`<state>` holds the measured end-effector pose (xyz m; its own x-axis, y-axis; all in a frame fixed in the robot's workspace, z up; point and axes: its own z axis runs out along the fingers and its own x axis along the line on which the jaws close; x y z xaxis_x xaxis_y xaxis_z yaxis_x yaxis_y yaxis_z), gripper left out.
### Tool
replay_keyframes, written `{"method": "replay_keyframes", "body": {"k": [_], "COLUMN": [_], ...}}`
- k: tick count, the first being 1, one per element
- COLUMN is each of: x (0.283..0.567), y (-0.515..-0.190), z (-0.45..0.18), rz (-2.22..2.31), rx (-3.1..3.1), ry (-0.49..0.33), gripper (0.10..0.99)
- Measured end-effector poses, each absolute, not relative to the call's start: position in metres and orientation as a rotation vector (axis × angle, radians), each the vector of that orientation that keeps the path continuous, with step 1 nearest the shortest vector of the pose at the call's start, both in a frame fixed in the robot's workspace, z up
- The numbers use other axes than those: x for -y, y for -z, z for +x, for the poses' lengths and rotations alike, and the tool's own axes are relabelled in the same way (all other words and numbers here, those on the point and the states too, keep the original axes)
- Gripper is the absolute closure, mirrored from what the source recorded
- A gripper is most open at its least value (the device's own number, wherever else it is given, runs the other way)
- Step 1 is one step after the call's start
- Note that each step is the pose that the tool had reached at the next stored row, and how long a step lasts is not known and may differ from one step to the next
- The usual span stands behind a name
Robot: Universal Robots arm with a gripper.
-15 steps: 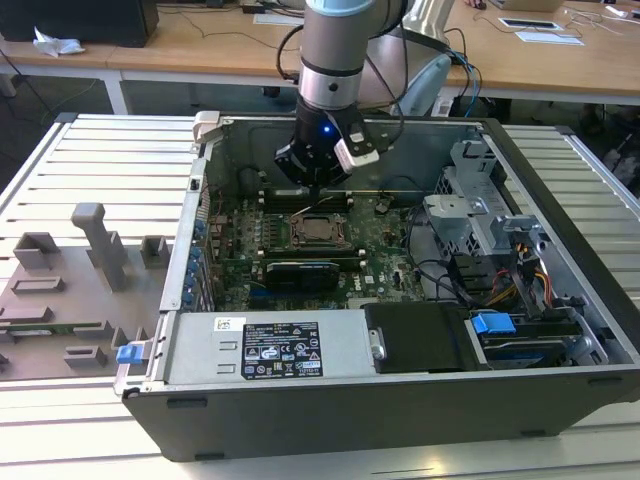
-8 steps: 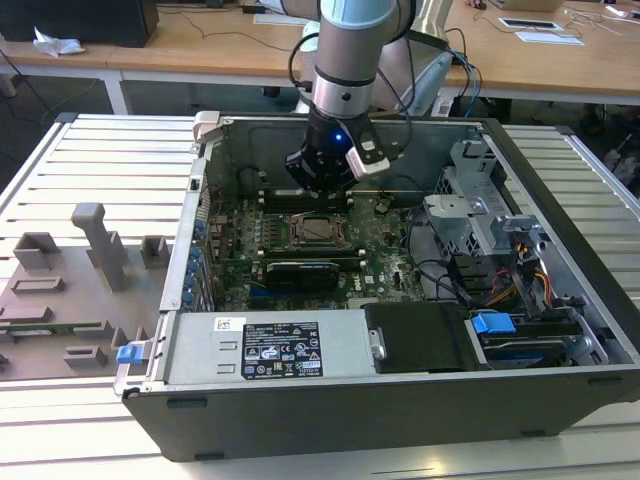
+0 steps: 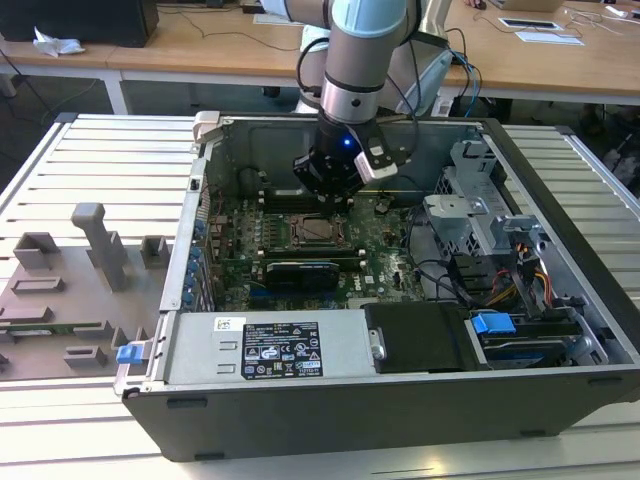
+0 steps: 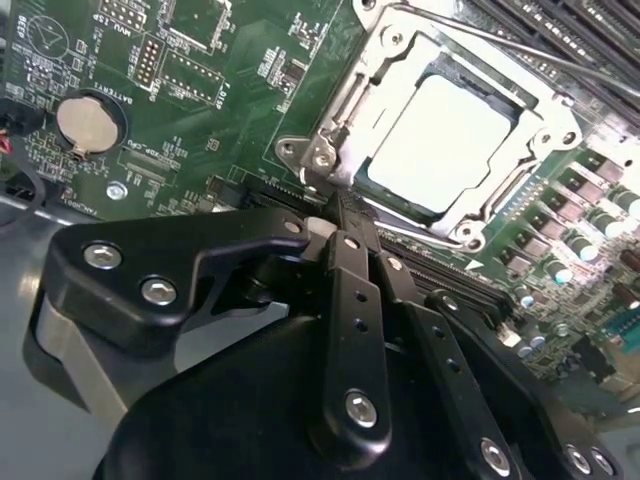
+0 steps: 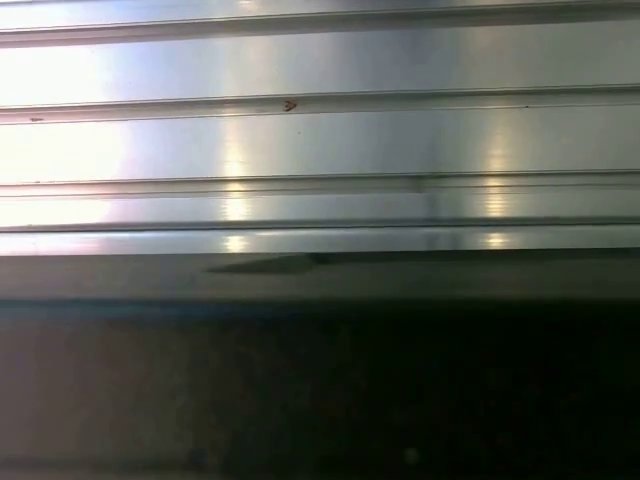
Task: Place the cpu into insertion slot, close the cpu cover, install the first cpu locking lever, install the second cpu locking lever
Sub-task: 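Install the first cpu locking lever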
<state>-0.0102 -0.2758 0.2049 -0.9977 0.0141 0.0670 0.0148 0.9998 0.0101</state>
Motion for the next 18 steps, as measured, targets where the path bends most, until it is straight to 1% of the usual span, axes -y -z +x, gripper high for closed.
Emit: {"method": "replay_keyframes", "body": {"k": [18], "x": [0.2843], "y": [-0.2021], "z": [-0.0103], "rz": [-0.022], "rx": [3.075], "ry": [0.016], "gripper": [0.98]}}
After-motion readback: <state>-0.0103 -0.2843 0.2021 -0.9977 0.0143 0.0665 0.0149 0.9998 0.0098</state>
